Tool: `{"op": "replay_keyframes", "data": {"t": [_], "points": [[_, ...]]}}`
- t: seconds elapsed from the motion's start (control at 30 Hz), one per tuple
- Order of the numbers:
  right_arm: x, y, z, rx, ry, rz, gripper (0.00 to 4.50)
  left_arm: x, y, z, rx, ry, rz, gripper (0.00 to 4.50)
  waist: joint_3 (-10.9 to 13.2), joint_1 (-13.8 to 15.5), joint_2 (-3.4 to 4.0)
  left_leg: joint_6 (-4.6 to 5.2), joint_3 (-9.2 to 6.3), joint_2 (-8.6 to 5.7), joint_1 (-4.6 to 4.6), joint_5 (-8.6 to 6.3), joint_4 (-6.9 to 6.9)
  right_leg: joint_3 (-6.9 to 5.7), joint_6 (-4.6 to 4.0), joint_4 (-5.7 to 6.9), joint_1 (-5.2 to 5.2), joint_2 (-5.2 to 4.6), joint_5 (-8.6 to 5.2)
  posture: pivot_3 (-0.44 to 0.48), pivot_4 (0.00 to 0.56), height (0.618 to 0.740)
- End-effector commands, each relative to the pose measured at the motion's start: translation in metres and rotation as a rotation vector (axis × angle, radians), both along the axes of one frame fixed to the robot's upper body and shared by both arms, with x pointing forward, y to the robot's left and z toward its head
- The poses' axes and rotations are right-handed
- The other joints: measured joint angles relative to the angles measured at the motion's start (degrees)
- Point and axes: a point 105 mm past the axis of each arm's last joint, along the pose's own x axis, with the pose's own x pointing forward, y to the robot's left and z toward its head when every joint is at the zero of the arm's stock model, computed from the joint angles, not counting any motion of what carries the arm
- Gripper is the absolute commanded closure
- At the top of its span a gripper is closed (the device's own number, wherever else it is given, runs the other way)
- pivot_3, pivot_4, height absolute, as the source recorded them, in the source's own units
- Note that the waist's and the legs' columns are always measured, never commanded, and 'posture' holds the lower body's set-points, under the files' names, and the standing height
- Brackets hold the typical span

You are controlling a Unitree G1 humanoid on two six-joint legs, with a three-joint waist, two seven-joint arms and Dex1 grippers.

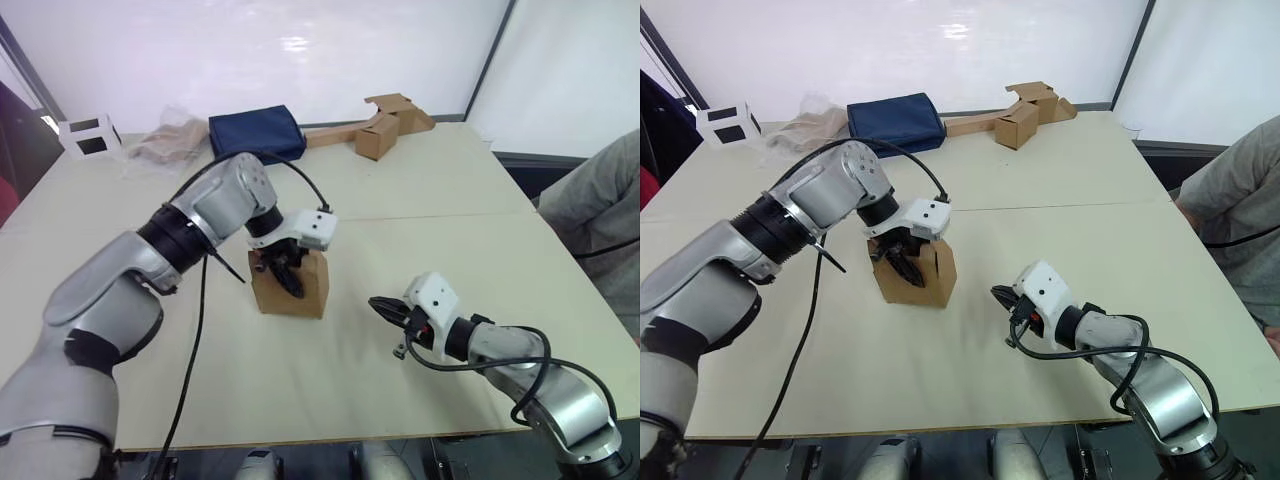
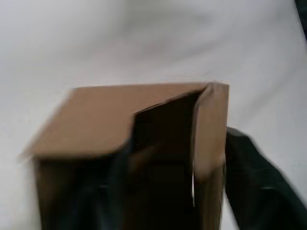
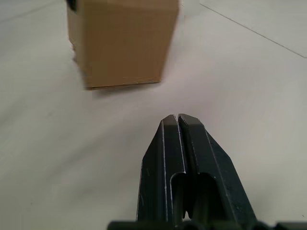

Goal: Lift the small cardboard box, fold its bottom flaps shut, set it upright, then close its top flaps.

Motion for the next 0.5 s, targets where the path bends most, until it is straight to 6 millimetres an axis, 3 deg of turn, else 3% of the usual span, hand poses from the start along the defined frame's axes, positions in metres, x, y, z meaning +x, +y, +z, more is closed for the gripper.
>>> {"op": "replay_keyframes", "data": {"t": [0.03, 0.1, 0.17, 0.23, 0.33, 0.43, 0.5], "points": [[0.003, 0.001, 0.010, 0.004, -0.047, 0.021, 4.50, 0.002, -0.011, 0.040, -0.102, -0.052, 0.012, 1.83, 0.0, 0.1, 0.00, 0.00, 0.00, 0.00, 0.00, 0.00, 0.01, 0.00, 0.00, 0.00, 0.01, 0.00, 0.00, 0.000, 0.150, 0.740], [0.005, 0.003, 0.010, 0.004, -0.048, 0.029, 4.50, 0.005, -0.013, 0.058, -0.167, -0.050, 0.062, 1.83, 0.0, 0.4, 0.00, 0.00, 0.00, -0.02, 0.00, 0.00, 0.05, -0.02, 0.00, 0.01, 0.03, -0.01, 0.00, 0.000, 0.150, 0.740], [0.008, 0.005, 0.011, 0.010, -0.050, 0.044, 4.50, 0.008, -0.003, 0.086, -0.298, -0.035, 0.143, 1.83, 0.0, 0.3, 0.00, 0.00, 0.00, -0.02, 0.00, 0.00, 0.08, -0.02, 0.00, 0.01, 0.05, -0.01, 0.00, 0.000, 0.150, 0.740], [0.010, 0.006, 0.014, 0.026, -0.051, 0.051, 4.50, 0.011, 0.006, 0.101, -0.395, -0.036, 0.197, 1.83, 0.0, -0.3, 0.01, 0.03, 0.01, -0.01, 0.01, -0.02, 0.05, -0.01, 0.00, 0.01, 0.02, 0.01, 0.00, 0.000, 0.150, 0.740], [0.011, 0.007, 0.014, 0.037, -0.039, 0.065, 4.50, 0.022, 0.029, 0.106, -0.529, -0.048, 0.341, 1.83, 0.0, -0.6, 0.04, 0.11, 0.00, 0.03, 0.06, -0.06, -0.02, -0.01, -0.03, 0.01, 0.01, 0.04, -0.03, 0.000, 0.150, 0.740], [0.007, 0.010, 0.010, 0.044, -0.009, 0.097, 4.50, 0.032, 0.059, 0.098, -0.639, -0.104, 0.472, 1.83, 0.0, -0.6, 0.09, 0.10, 0.01, 0.03, 0.09, -0.06, 0.00, 0.01, -0.03, 0.08, 0.01, 0.02, -0.03, 0.000, 0.150, 0.740], [0.006, 0.012, 0.009, 0.053, 0.007, 0.110, 4.50, 0.036, 0.072, 0.090, -0.681, -0.171, 0.510, 2.60, 0.0, -0.5, 0.06, 0.09, 0.00, 0.04, 0.11, -0.05, 0.04, 0.01, -0.03, 0.16, 0.01, 0.02, -0.03, 0.000, 0.150, 0.740]]}}
